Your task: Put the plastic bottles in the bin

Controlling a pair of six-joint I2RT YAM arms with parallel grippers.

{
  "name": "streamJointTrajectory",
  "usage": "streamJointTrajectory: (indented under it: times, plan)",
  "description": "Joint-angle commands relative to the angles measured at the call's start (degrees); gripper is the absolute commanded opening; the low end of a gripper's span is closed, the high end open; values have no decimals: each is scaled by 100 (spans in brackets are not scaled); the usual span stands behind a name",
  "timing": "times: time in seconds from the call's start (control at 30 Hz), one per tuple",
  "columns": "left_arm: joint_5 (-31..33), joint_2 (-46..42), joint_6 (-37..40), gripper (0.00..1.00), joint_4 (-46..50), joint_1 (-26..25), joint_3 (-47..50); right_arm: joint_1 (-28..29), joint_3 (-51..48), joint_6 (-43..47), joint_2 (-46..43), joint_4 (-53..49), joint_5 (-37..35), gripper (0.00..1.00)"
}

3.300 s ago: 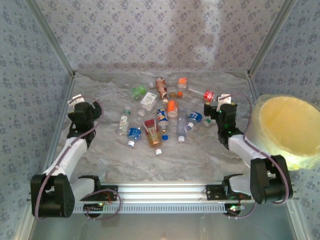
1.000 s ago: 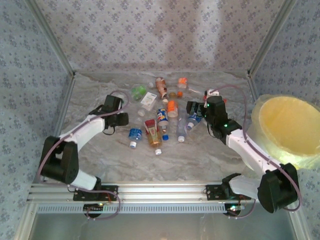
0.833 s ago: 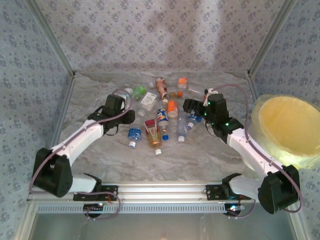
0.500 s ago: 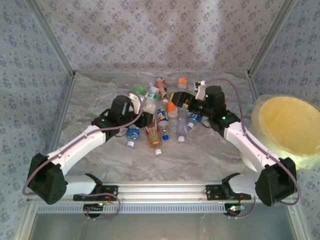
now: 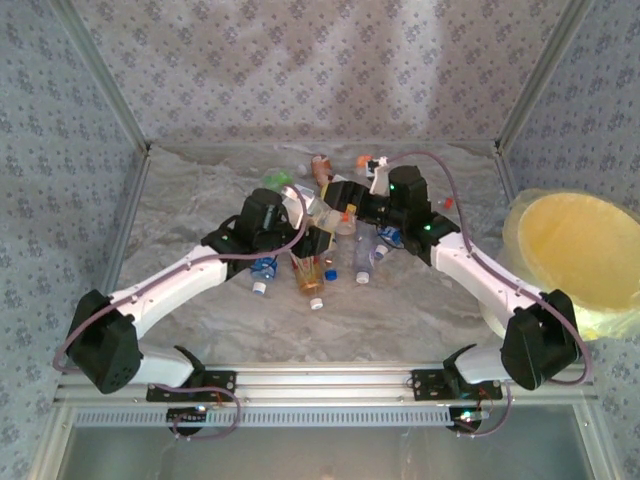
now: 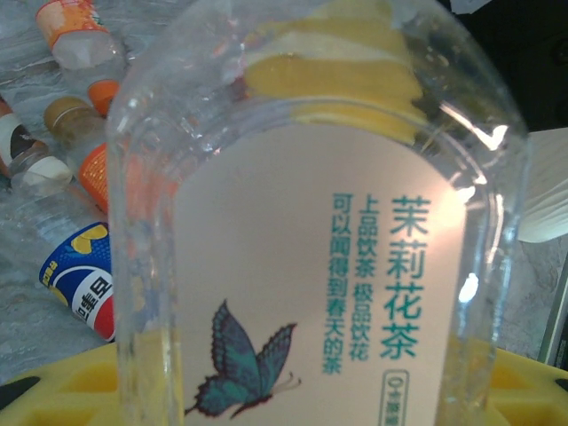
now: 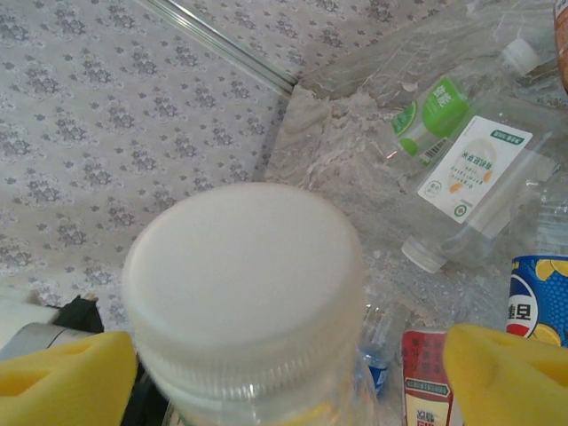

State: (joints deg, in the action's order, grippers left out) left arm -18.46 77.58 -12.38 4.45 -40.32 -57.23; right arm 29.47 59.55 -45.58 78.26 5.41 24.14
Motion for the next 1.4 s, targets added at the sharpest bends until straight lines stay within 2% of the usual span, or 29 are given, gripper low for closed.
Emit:
streamJointTrajectory:
  times: [0.0,0.23,0.37,0.5,0.6,0.63,0.67,0.8,0.97,1.27,1.37]
  plan:
    - [-161,27,302,45,7,-53,-261,32,254,86,90,-73,-421,79]
    - [-176,170,359,47,72,-71,-362,23,259,97,76,-14,-667,44]
    - [-62,269,281,54,198,-64,-448,14,217,158,-24,15,-705,31]
    - [93,310,244,77,413,-68,-551,-21,114,249,-148,79,-724,26]
    - [155,88,164,86,260,-18,-398,-95,131,454,-285,-147,-809,23]
    - [157,-35,110,96,130,20,-285,-129,156,568,-340,-284,-864,21]
    - [182,-176,36,98,1,63,-170,-154,187,706,-397,-470,-923,20]
    - [743,-643,-343,98,-404,311,290,-220,351,1350,-669,-1257,-1385,19]
    - [2131,-1049,-1018,98,-448,712,807,-300,672,2210,-1161,-2250,-2285,19]
    - [2132,-1128,-2695,98,-383,2013,1409,-405,2217,3868,-1918,-4522,-4444,19]
    - [2082,-1153,-2910,98,-495,2192,1552,-446,2893,4297,-1920,-5049,-5125,20]
